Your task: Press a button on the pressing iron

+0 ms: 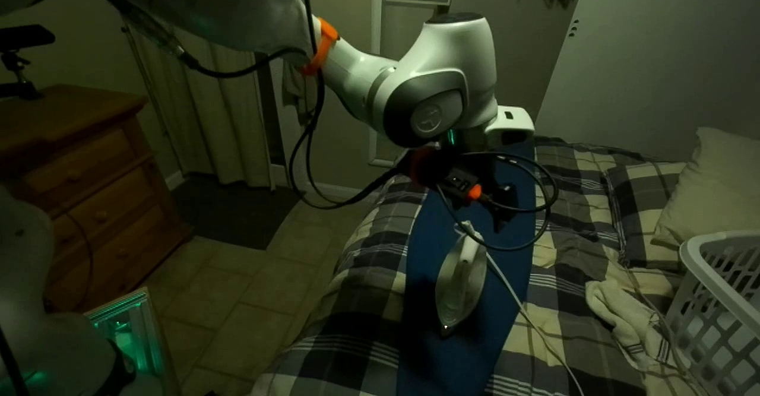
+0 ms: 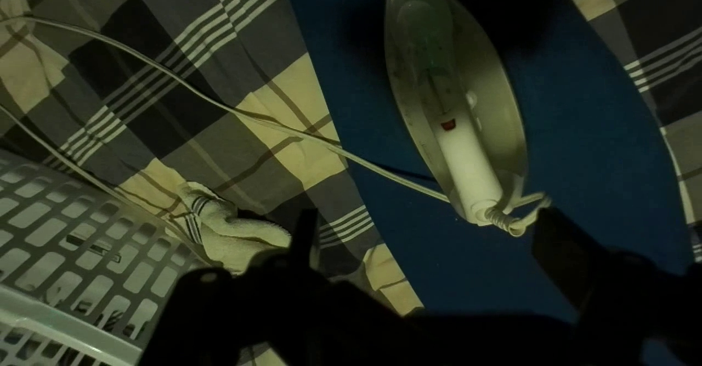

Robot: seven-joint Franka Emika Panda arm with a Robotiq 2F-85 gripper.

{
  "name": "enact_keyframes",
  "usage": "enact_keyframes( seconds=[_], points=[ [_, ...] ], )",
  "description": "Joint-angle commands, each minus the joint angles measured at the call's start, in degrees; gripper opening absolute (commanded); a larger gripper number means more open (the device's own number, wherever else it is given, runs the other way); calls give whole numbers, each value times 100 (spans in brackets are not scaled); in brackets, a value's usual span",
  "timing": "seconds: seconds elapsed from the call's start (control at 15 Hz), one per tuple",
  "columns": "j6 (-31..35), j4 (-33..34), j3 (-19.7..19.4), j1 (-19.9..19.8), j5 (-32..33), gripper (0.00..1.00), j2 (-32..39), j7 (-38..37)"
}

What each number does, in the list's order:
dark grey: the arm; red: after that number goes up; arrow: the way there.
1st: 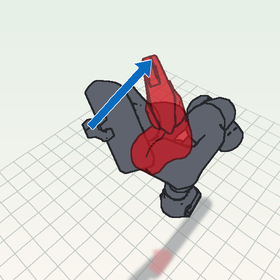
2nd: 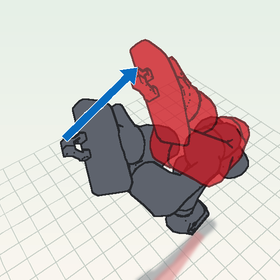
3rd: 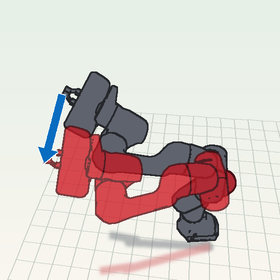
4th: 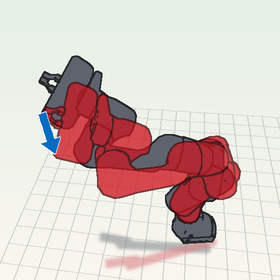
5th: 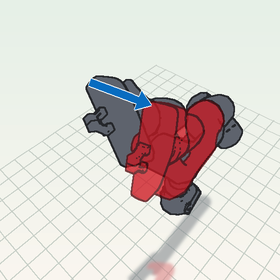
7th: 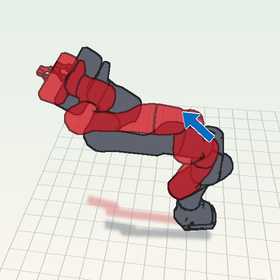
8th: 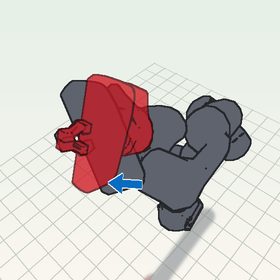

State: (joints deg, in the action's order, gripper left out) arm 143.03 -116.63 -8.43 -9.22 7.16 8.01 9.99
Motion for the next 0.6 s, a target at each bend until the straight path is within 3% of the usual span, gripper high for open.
enact_keyframes(
  seconds=[0.0,0.53],
  points=[
    [-270,-272,-26,73,265,100,-492,-274],
    [-444,-173,19,63,70,100,-582,-162]
  ],
)
